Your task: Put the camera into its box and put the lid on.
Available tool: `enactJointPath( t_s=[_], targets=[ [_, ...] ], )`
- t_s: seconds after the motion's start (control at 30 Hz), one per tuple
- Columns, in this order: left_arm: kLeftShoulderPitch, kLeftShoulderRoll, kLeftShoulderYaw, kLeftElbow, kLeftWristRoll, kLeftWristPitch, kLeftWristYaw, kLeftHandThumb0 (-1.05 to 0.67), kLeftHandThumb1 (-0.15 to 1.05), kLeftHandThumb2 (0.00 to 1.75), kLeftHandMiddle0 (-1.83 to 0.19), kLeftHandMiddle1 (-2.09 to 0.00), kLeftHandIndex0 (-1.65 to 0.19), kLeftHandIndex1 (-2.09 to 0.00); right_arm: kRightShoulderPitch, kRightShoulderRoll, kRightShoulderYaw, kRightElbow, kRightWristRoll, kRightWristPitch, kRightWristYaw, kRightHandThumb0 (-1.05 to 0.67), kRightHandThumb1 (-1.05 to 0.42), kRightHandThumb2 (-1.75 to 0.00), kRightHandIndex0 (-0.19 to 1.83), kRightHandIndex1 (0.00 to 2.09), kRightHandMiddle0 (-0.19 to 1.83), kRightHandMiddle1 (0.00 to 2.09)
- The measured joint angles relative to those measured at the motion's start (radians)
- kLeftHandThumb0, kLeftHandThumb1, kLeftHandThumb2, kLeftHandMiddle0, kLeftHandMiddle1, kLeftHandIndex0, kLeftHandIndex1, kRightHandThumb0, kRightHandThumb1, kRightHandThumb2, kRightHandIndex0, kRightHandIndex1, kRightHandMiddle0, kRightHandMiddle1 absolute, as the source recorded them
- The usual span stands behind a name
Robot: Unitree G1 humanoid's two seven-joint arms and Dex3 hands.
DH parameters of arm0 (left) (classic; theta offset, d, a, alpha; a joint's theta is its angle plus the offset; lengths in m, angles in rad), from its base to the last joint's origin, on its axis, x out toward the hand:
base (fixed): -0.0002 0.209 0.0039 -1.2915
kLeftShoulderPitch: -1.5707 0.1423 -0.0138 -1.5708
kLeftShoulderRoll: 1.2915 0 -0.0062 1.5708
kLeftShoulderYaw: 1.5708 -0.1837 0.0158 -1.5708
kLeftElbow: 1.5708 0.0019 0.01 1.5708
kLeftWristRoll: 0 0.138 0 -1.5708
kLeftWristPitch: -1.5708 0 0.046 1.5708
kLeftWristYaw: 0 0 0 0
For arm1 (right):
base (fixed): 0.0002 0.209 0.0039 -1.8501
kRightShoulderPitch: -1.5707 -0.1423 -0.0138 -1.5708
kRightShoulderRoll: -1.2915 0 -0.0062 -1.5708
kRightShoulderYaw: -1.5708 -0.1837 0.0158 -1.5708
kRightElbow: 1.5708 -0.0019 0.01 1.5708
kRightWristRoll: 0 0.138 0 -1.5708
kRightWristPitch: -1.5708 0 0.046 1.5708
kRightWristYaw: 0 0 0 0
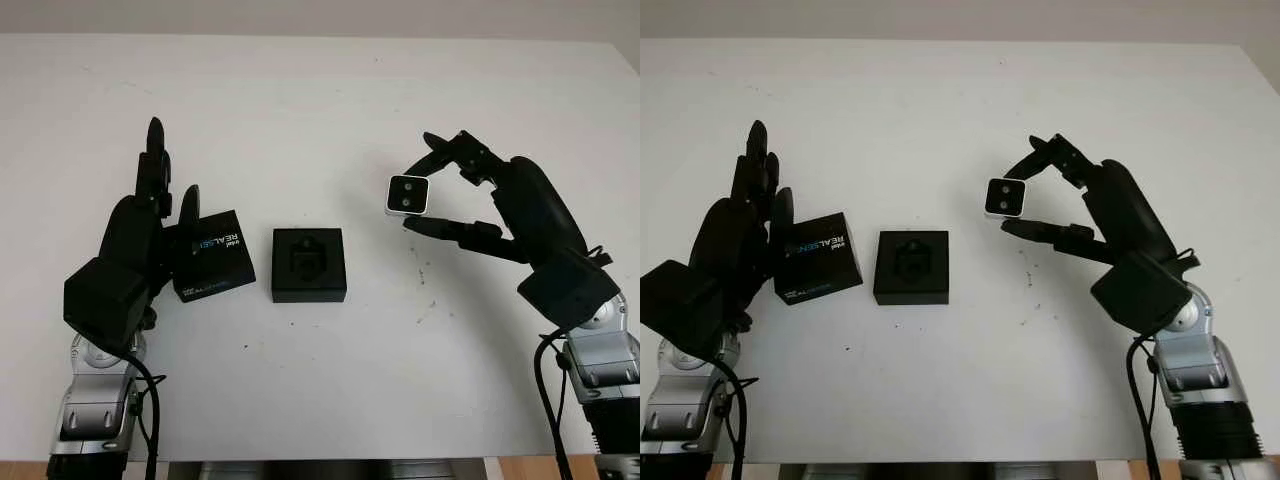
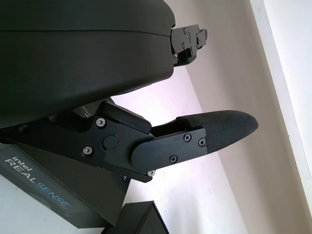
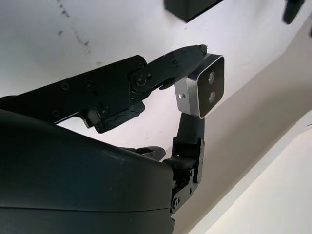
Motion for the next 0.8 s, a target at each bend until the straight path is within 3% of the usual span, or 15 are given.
enactJointPath(
  t_s=[0.27,0.8],
  targets=[
    [0.001,0.0,-0.001,-0.002,0.002,0.0,0.002,-0.79,1.05,0.71,0.14,-0.05,0.19,-0.05,0.031,0.054,0.038,-0.143,0.007,0.138,0.075,-0.54,-1.05,-0.11,0.24,0.02,0.35,1.61],
    [0.003,-0.008,-0.001,-0.004,0.013,-0.001,0.013,-0.79,1.05,0.71,0.14,-0.06,0.18,-0.05,-0.024,0.146,0.107,-0.038,0.018,0.136,0.154,-0.52,-1.05,-0.08,0.22,0.03,0.39,1.62]
  ],
)
